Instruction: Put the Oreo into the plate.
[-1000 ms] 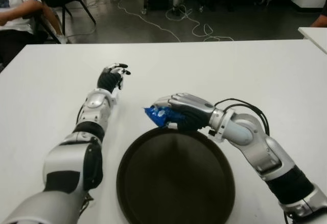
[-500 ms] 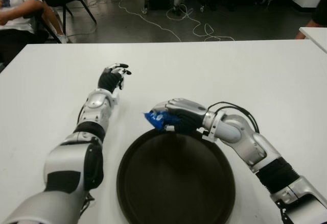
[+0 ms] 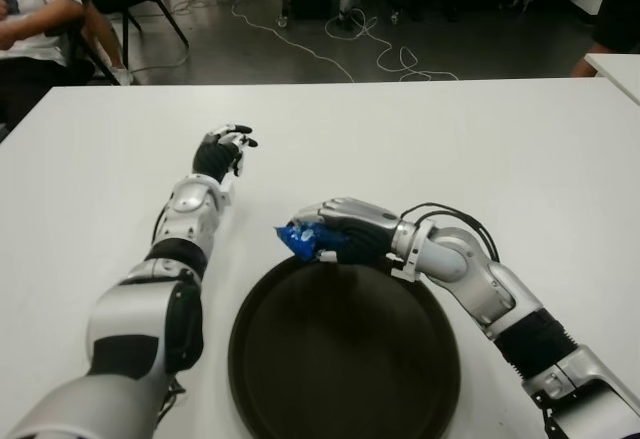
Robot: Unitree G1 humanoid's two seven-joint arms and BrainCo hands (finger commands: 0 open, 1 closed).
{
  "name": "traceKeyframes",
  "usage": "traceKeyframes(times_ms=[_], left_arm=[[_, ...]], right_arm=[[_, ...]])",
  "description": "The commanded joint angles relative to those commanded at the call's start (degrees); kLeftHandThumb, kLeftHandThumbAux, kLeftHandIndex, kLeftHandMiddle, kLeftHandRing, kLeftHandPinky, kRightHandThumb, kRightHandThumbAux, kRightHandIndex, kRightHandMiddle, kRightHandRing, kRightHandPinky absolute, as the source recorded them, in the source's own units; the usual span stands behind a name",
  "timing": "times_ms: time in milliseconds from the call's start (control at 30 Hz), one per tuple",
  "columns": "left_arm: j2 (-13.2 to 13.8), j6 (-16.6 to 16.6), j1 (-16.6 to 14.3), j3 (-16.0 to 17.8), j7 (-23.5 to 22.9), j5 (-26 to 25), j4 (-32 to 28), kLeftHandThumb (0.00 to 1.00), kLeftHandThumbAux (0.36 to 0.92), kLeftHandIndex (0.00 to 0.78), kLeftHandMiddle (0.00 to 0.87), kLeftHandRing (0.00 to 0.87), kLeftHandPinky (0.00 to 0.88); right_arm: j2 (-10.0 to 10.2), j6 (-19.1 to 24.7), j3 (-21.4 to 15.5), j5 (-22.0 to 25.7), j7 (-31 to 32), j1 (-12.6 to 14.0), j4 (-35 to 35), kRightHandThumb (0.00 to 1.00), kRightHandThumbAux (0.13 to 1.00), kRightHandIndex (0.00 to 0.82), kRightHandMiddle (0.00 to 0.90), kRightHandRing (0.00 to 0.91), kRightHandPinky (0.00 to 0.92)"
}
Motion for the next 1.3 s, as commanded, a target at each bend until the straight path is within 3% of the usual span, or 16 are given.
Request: traceKeyframes(times_ms=[300, 1000, 1167, 1300], left_arm=[[-0.13, -0.01, 0.03, 0.48, -0.7, -0.78, -0.04, 0.849, 0.667, 0.405, 0.523, 0.833, 0.829], [-0.3, -0.3, 0.11, 0.58, -0.55, -0.56, -0.03, 0.849, 0.667, 0.405, 0.523, 0.839, 0.838], [-0.26, -0.15, 0.06, 0.42, -0.24, -0.32, 0.01, 0.85, 0.666, 0.406, 0.529, 0.845, 0.844], [-0.21, -0.07, 0.05, 0.44, -0.41, -0.36, 0.02, 0.85, 0.666, 0.405, 0.529, 0.844, 0.837]], right_arm=[[0.85, -2.5, -0.31, -1.55, -3.4, -0.22, 2.63, 0.693, 0.734, 0.421, 0.577, 0.575, 0.524], [1.44, -1.93, -0.56, -1.79, -4.94, 0.63, 2.29, 0.691, 0.735, 0.419, 0.522, 0.504, 0.464], [1.2, -1.8, -0.65, -1.88, -4.86, 0.74, 1.82, 0.688, 0.736, 0.413, 0.471, 0.439, 0.373], [1.23, -1.03, -0.66, -1.74, -4.42, 0.84, 1.42, 0.682, 0.741, 0.401, 0.361, 0.328, 0.251]])
